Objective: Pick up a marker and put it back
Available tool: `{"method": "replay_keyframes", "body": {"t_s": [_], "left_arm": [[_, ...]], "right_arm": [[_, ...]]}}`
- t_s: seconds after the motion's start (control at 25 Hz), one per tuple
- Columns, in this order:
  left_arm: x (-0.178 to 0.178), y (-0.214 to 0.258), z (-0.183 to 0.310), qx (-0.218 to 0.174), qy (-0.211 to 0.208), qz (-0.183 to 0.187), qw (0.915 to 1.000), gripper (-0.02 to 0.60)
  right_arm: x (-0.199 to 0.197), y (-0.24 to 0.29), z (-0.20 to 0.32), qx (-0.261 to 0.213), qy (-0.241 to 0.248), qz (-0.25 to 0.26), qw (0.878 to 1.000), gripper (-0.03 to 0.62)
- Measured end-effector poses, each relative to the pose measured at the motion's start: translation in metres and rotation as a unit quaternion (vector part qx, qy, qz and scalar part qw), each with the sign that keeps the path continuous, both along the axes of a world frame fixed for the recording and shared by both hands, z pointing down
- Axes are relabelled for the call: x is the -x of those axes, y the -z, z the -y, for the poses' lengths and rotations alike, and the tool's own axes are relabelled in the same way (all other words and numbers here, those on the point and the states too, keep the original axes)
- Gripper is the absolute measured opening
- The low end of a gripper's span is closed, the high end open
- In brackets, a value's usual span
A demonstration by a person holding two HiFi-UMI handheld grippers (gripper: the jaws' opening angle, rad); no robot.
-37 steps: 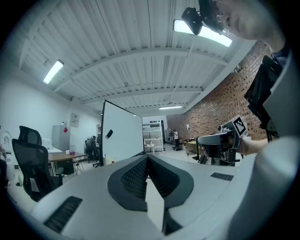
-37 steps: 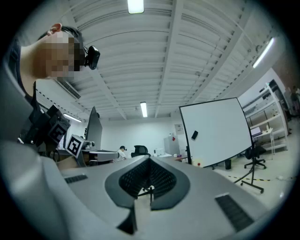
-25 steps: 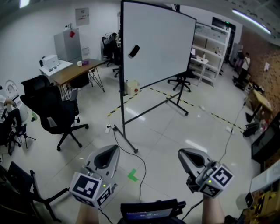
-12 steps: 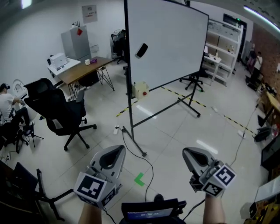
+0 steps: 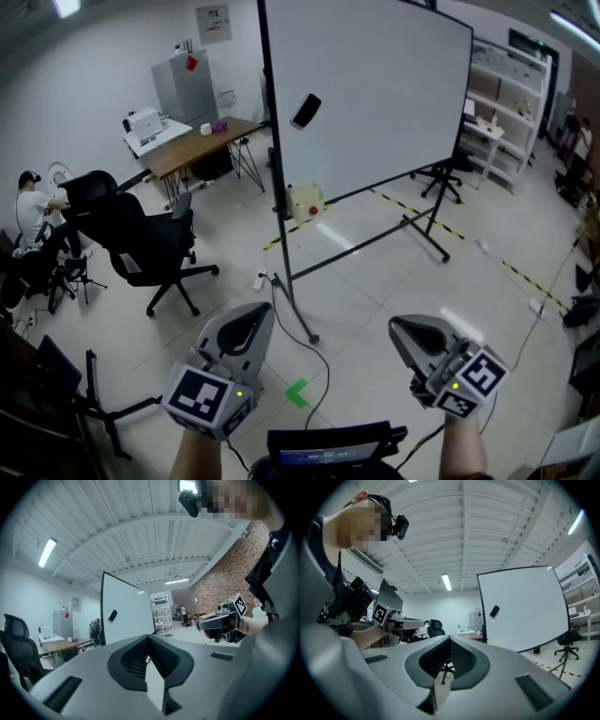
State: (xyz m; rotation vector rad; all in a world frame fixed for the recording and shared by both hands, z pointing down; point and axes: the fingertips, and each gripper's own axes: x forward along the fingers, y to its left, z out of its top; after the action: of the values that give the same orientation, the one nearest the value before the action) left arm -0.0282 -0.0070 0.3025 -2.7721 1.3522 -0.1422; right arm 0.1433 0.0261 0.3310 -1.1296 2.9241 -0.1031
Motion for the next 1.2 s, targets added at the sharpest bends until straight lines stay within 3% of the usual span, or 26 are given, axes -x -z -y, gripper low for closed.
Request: {"method": "replay_keyframes", "body": {"t_s": [0.32,0.6,0.84,1.2], "left_arm": [[-0.023,-0.003,0.037,0.003,0.021,0.005,0.9998,0.000],[-0.026,-0.016,0.085,0.006,0.009,0.007,0.9999,0.000],[-0.009,-0.017,0.144,-0.002,-0.013,-0.002,0.9999,0.000],[0.063,-0.019,0.242,-0.002,-0.027,-0.008,0.9996,0.000]], "right_arm": [[-0.024,-0.005,0.045,0.007,0.016,0.013,1.000,0.012],[-0.025,-0.015,0.085,0.011,0.005,0.002,1.000,0.012],[-0.009,-0.014,0.135,0.013,-0.016,-0.007,1.000,0.012],[0.062,-0.011,0.231,0.015,-0.028,-0.024,0.999,0.012]]}}
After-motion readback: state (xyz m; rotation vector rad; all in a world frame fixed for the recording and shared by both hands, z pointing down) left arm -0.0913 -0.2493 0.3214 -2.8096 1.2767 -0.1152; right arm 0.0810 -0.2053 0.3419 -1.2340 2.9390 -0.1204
